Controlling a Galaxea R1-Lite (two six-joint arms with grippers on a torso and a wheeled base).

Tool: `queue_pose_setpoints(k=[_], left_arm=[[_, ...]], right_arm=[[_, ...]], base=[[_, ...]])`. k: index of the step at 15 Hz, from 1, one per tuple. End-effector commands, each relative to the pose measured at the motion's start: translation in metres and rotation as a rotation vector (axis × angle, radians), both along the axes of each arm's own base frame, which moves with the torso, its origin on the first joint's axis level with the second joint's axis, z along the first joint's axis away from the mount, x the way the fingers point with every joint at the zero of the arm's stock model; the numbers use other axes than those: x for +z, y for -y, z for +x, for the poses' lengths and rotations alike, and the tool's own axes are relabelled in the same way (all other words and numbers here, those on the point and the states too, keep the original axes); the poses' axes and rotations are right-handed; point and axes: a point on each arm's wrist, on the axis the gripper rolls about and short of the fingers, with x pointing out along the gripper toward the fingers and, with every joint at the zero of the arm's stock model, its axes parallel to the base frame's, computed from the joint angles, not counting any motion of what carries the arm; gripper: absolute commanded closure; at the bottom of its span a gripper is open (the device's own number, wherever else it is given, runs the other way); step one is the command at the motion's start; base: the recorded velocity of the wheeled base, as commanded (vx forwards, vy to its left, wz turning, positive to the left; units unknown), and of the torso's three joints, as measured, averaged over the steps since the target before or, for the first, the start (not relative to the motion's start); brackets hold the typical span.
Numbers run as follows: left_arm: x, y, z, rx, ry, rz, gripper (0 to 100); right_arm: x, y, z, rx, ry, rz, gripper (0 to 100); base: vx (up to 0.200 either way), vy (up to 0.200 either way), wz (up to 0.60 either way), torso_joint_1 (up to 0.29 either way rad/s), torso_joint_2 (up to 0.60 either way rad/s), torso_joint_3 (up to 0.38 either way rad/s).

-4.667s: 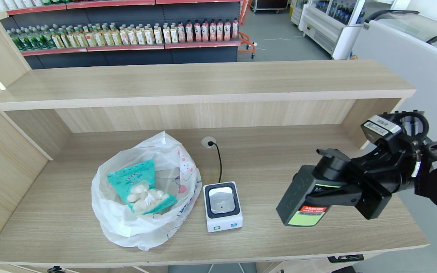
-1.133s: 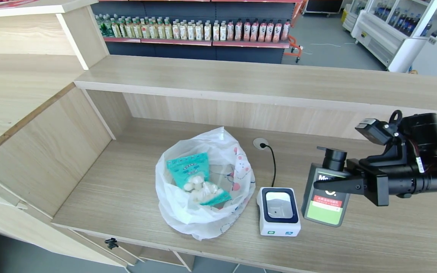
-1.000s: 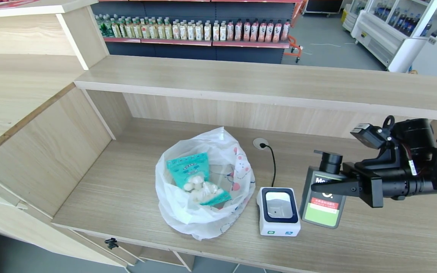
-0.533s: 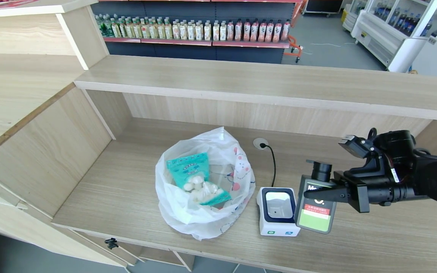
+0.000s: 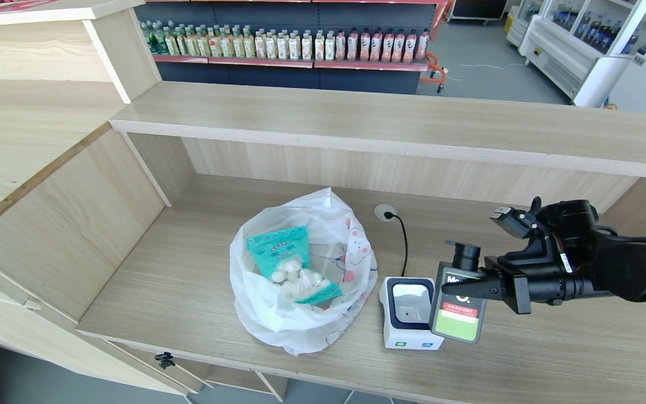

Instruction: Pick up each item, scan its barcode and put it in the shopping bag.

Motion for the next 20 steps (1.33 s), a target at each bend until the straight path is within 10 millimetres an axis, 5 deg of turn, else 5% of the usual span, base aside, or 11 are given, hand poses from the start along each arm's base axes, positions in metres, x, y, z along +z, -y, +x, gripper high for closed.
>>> queue_pose_setpoints(k=[1,20], left_arm=[[0.000,0.000,0.000,-0.001,-0.001,0.000,0],[0.000,0.000,0.000,0.001,-0.001,0.000,0]], right_arm=[[-0.004,0.000,0.006,-0.001,0.005,0.001,100],[-0.019,-0.017,0.030,0.136,0.137,0.110,100]], base=[[0.000,0.000,0.00,0.000,0.00,0.000],[0.000,0.000,0.00,0.000,0.00,0.000]])
